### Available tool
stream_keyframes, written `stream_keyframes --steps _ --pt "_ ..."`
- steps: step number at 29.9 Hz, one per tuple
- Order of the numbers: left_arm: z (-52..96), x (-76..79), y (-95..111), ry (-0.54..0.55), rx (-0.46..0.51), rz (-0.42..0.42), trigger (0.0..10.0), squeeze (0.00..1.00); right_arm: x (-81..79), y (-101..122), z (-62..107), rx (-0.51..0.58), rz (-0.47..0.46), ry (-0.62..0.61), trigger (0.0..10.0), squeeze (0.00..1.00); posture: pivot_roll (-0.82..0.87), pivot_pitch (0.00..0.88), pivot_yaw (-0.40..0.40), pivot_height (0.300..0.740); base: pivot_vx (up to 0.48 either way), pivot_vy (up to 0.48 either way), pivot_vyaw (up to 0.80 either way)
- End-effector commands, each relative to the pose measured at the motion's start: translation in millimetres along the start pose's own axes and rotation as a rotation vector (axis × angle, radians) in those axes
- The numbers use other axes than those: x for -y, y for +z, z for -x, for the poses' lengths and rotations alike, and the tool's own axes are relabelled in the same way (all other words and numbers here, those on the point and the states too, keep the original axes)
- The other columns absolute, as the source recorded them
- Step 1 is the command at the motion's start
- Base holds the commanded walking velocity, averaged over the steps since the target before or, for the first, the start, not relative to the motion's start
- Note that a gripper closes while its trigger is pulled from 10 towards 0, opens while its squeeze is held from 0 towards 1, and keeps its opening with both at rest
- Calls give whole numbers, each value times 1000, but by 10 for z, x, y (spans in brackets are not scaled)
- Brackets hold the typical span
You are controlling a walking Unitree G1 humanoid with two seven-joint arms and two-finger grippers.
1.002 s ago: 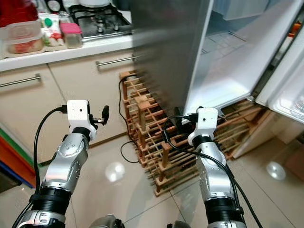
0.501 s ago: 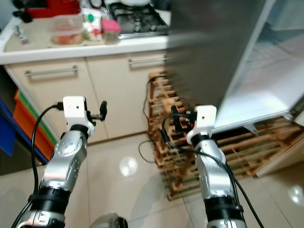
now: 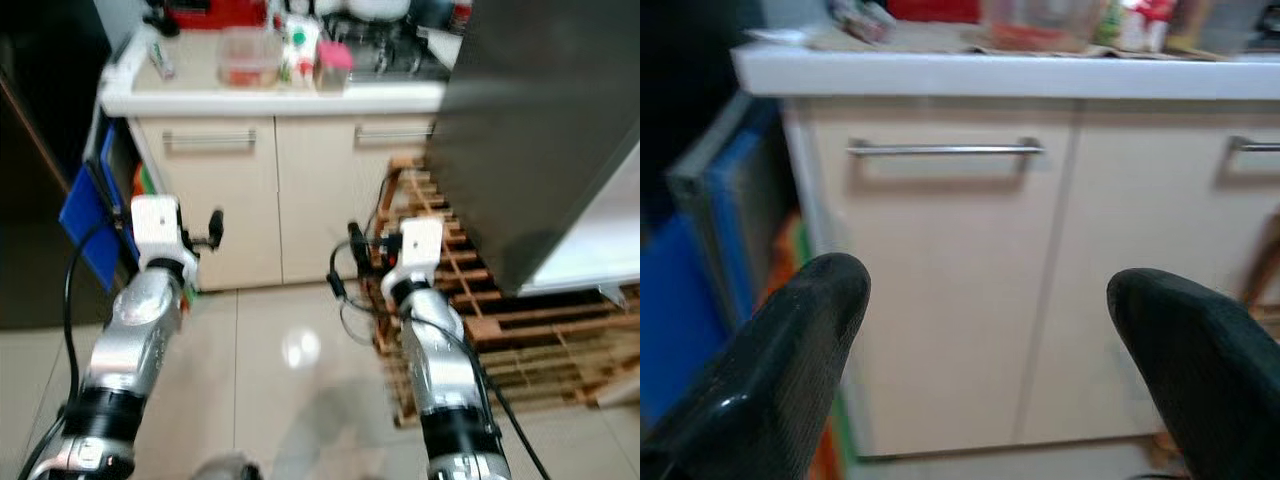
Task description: Restocking fridge
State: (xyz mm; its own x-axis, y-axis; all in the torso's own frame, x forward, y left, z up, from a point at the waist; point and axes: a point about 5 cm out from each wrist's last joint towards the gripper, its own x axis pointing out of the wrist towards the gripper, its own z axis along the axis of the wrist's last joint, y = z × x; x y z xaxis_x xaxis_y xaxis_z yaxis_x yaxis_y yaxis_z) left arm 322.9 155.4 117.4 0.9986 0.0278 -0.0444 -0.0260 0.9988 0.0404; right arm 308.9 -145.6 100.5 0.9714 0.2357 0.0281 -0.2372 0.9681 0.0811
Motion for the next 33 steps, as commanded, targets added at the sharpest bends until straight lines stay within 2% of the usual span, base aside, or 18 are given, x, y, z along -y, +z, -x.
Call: stream_keyframes --steps 1,7,28,33 --pt "-41 106 68 -31 23 -2 10000 0 93 21 -19 4 11 -48 10000 0 -19 0 11 740 480 0 0" --pt "-64 115 149 -40 66 0 10000 0 68 142 -57 66 92 -76 10000 0 -22 0 12 740 480 0 0" --pt "-142 93 240 -47 100 -37 10000 0 87 193 -105 88 124 -141 10000 0 -25 0 14 740 480 0 0" --pt "-122 96 256 -30 118 -12 10000 0 -4 289 -167 115 122 -121 10000 0 -25 0 15 740 480 0 0"
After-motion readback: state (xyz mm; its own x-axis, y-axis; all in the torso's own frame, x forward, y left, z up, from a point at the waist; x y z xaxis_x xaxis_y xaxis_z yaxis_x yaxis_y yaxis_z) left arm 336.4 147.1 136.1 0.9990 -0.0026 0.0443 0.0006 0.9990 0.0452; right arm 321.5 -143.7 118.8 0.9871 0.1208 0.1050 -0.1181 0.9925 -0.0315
